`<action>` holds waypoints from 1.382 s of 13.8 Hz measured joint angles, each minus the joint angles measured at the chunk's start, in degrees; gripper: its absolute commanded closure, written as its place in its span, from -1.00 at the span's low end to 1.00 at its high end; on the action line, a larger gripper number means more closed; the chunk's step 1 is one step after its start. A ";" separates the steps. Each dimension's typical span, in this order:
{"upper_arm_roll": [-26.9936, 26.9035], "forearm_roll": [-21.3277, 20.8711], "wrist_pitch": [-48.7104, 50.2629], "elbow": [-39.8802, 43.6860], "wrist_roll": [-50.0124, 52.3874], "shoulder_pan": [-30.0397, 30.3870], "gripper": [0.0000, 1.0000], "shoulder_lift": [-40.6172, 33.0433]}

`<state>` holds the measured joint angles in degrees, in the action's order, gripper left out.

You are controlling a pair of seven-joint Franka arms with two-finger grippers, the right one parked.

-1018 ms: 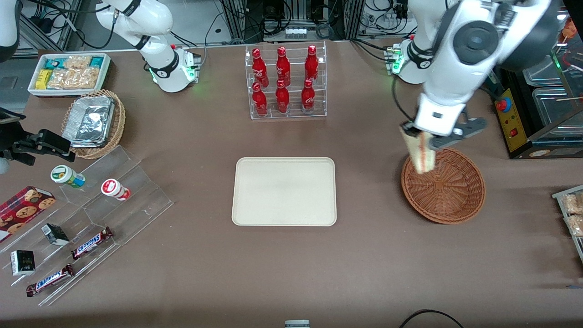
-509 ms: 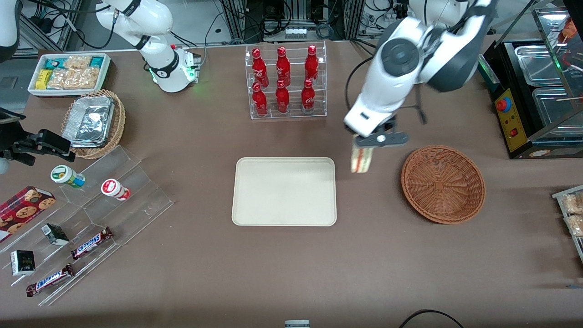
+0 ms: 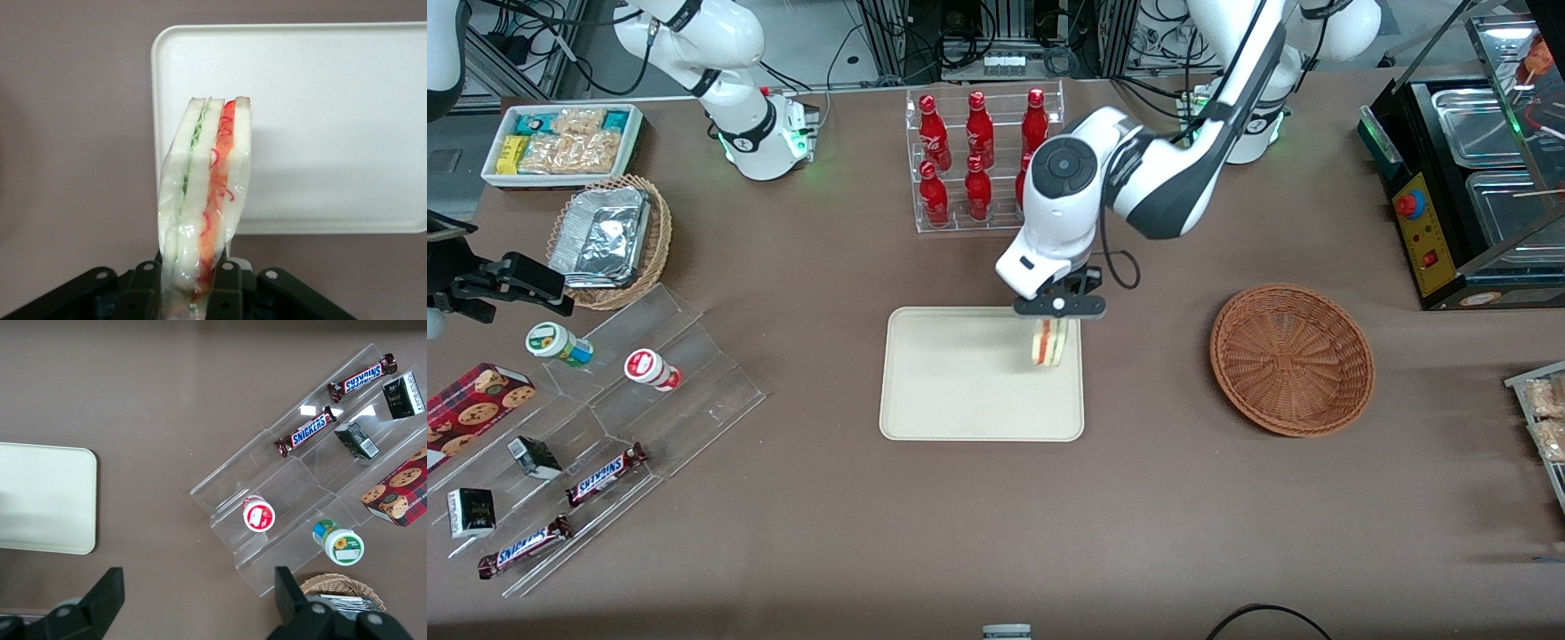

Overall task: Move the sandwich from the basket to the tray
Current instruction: 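Lower the sandwich onto the tray and open the left gripper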

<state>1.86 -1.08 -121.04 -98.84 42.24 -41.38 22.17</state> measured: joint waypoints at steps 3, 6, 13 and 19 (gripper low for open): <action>0.01 -0.17 -6.43 0.33 2.17 -0.97 0.51 5.05; -0.06 -0.33 -9.07 1.46 3.34 -1.07 0.51 8.93; -0.71 -0.55 -10.48 3.77 4.39 -1.02 0.45 12.06; -0.79 -3.03 -12.16 3.80 5.47 -0.99 -0.62 13.70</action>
<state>1.07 -4.11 -133.20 -95.04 47.71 -42.37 35.87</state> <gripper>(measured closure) 0.604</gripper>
